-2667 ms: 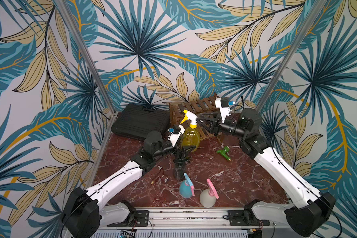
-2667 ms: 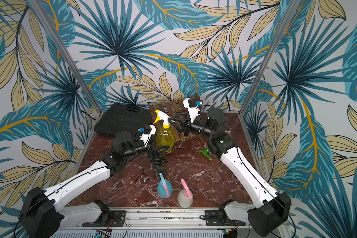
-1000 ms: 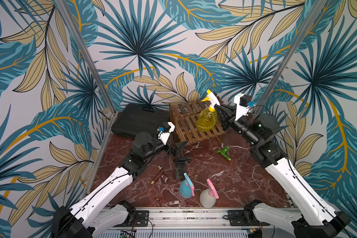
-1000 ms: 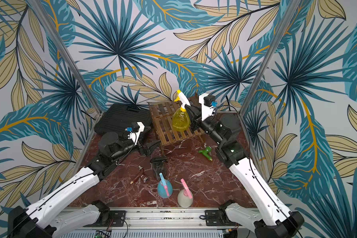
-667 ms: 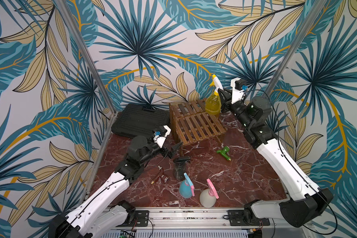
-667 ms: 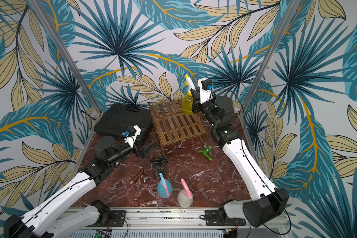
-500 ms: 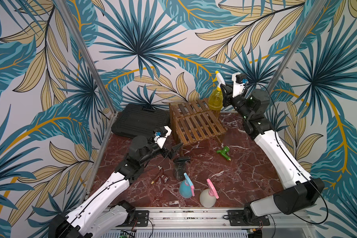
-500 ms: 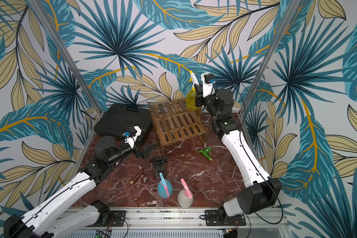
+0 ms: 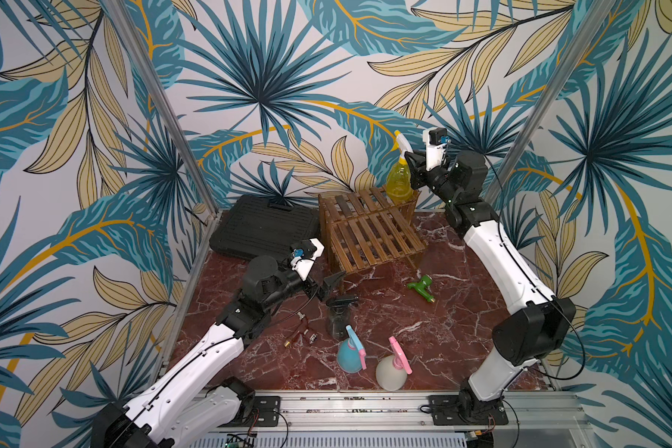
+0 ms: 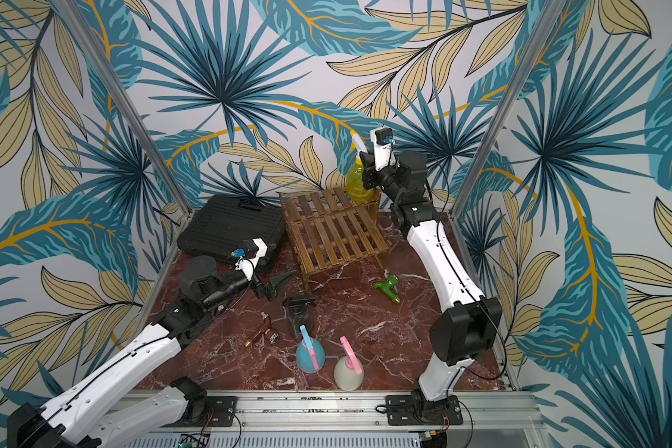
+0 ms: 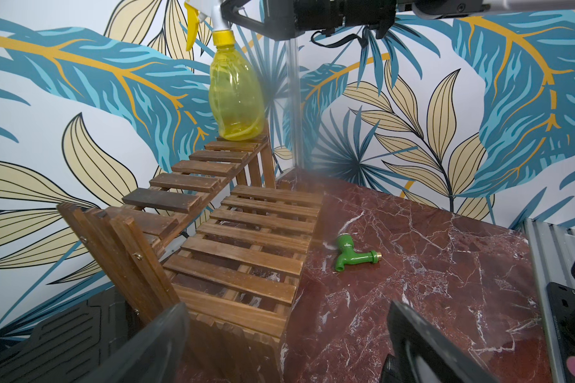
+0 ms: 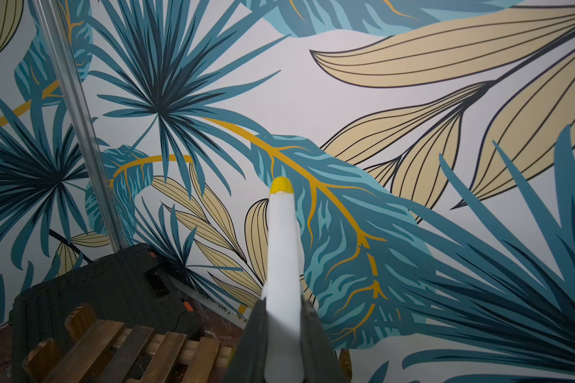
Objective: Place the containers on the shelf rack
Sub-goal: 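Place the container on the shelf.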
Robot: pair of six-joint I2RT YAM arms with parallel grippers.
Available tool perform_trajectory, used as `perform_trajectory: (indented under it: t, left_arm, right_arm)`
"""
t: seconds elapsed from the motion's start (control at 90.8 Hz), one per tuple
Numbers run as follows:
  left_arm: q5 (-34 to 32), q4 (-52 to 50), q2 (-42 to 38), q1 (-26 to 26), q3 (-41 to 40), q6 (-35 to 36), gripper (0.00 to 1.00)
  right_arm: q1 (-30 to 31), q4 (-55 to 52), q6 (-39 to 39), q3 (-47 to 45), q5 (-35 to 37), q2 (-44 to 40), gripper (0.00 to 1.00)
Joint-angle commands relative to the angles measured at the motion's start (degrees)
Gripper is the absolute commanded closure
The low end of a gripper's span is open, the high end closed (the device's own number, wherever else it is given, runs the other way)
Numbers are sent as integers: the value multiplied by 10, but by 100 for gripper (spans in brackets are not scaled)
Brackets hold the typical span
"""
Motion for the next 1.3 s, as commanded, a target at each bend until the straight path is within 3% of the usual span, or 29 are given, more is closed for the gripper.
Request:
perform_trajectory:
  t: [0.0, 0.639, 0.749, 0.914, 1.289]
  left_arm:
    - [8, -4, 2, 2, 0, 7, 0]
    - [15, -7, 6, 3, 2, 7, 0]
    - [17, -7, 7, 3, 2, 6, 0]
    - [20, -7, 8, 3, 2, 5, 0]
    - [18, -8, 7, 3, 2, 4, 0]
  right_arm:
    - [-3, -9, -11, 22, 2, 14, 100]
    - [-7, -14, -12, 37, 15, 58, 100]
    - [-8, -11, -8, 34, 12, 55, 92]
    - [-7, -8, -3, 32, 10, 49, 73]
    - [-7, -3, -1, 26, 7, 40, 47]
